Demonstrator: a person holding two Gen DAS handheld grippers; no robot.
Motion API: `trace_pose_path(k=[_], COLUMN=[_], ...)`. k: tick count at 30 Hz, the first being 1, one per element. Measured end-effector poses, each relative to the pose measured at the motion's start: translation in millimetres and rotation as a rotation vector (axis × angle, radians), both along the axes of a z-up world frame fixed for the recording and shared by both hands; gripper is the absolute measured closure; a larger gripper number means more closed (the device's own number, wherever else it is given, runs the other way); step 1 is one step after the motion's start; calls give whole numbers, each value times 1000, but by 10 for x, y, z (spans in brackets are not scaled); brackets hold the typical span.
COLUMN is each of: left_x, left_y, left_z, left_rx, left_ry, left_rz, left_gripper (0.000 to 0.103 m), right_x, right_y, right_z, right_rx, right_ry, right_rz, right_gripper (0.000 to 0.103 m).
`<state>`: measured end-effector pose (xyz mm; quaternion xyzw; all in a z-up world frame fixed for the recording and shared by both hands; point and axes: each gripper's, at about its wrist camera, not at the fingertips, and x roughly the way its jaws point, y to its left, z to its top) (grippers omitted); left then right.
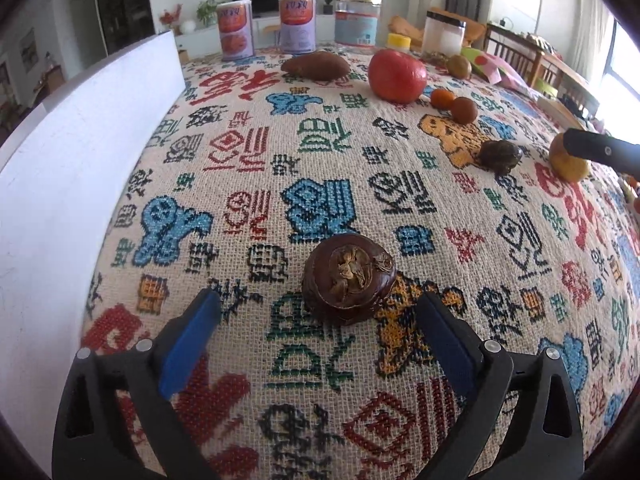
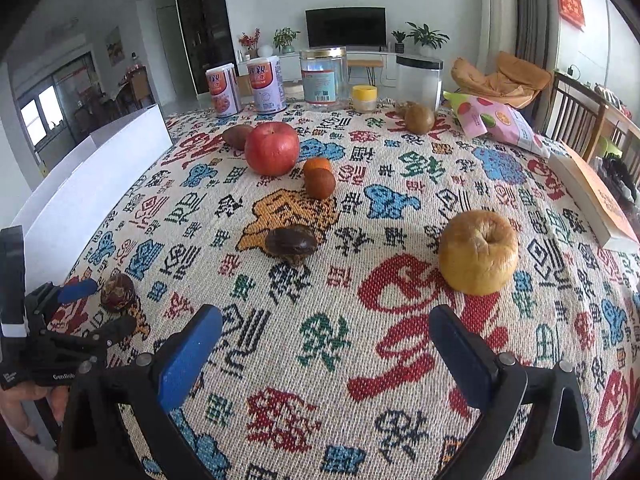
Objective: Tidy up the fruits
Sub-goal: 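Hold the brown fruit in the left tool while the right tool grasps a tangerine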
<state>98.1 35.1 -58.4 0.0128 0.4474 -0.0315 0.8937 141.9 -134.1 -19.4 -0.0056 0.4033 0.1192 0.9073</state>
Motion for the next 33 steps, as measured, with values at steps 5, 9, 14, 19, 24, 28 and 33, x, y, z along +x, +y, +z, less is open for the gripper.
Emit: trace_pose_path(k=[5, 9, 14, 19, 24, 28, 33], left_x=[-2, 0, 0, 1, 3, 1, 1], left_y=[-1, 0, 1, 2, -1, -1, 0], left_z=[0, 0, 0, 0, -3, -4, -3], left_rx=[0, 0, 0, 0, 2, 2, 2], left_ry=[0, 0, 0, 0, 0, 0, 0], left_rz=[0, 0, 0, 0, 1, 1, 1], left_gripper=[4, 4, 3, 3, 3, 3, 3], right_x=[1015, 1462, 1697, 1618, 1032, 241, -373], right_y=[70, 108, 263, 351, 313, 230, 149], right_z=[-19, -172, -347, -306, 56, 79, -367], right_rx=[-14, 40, 62, 17, 110, 114, 9], right_ry=[116, 187, 268, 240, 166, 131, 98], right_rz=[-33, -63, -53, -2, 133, 220, 206], right_gripper=[24, 35, 57, 76, 76, 75, 75])
